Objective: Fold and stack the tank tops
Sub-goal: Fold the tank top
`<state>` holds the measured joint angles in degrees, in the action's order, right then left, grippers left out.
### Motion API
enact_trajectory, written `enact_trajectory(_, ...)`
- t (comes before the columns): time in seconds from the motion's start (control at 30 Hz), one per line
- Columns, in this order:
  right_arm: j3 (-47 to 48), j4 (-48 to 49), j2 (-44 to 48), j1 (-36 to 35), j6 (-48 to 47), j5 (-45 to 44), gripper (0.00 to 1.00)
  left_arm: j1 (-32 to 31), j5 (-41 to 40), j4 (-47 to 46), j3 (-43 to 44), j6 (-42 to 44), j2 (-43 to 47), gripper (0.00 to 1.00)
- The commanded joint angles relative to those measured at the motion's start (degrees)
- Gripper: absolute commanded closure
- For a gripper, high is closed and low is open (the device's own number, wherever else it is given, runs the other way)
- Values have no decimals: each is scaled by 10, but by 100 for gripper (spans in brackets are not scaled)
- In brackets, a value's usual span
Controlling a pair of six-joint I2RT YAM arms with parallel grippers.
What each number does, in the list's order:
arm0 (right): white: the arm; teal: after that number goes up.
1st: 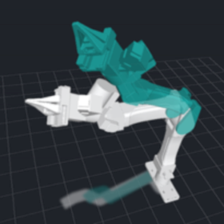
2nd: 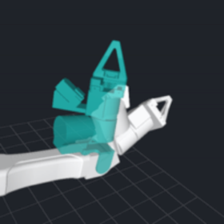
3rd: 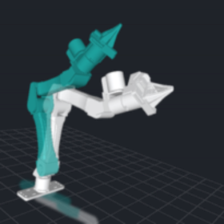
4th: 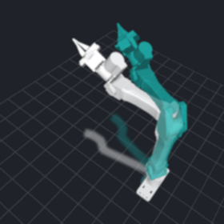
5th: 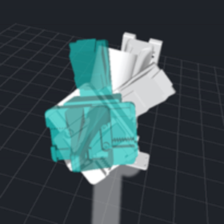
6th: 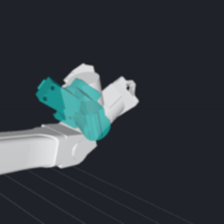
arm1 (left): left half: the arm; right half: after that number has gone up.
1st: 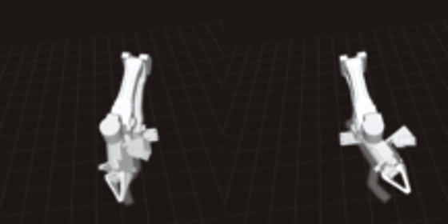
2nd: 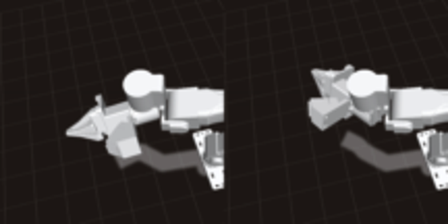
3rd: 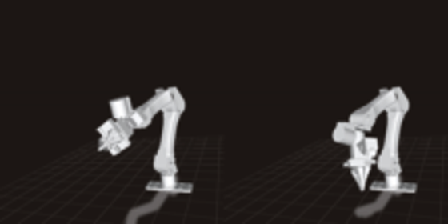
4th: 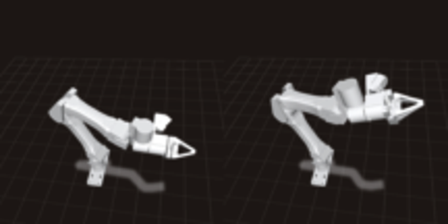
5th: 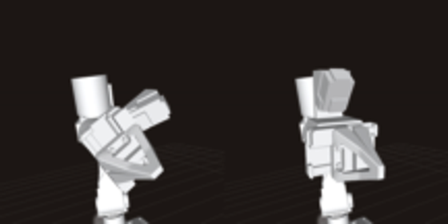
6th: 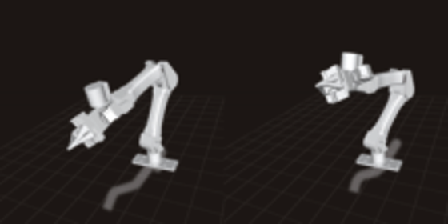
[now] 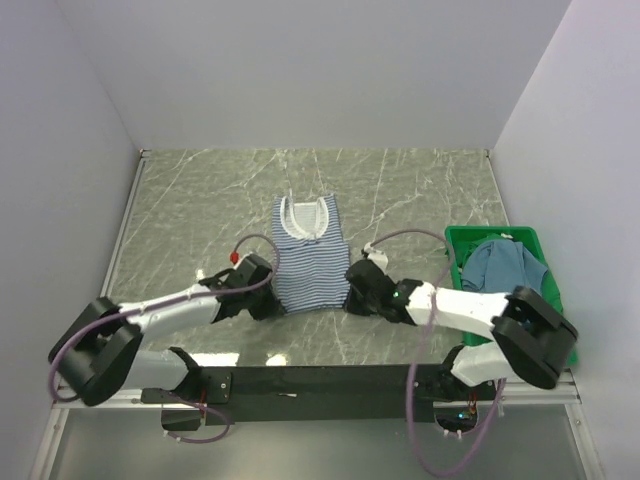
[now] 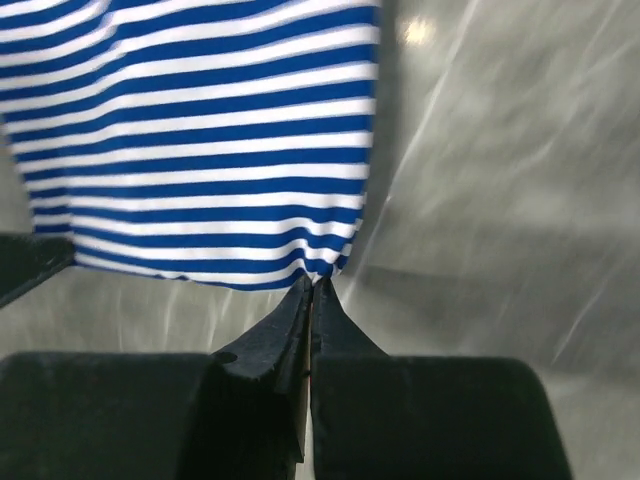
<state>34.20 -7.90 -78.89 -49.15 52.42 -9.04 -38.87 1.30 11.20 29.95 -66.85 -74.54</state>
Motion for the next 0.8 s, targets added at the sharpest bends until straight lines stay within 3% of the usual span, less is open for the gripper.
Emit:
enact_trajectory(0.0, -28, -55, 80, -81, 12, -34, 100, -52, -11, 90, -23, -38, 72, 99)
enact_trajectory(0.23, -49, -168, 206, -231, 124, -78, 100, -228, -95, 246, -12, -161, 218, 99)
enact_trajectory(0.33, -27, -220, 240, -249, 139, -93, 100, -260, -106, 279, 7, -193, 261, 99)
enact_trajectory(0.57, 94, -309, 245, -225, 96, -141, 100, -256, -161, 341, 129, -167, 246, 99)
enact_trajectory(0.67, 126, -306, 232, -182, 46, -125, 100, -213, -165, 335, 158, -124, 225, 99)
enact_trajectory(0.77, 141, -270, 220, -85, -13, -79, 100, -101, -115, 288, 173, -50, 201, 99)
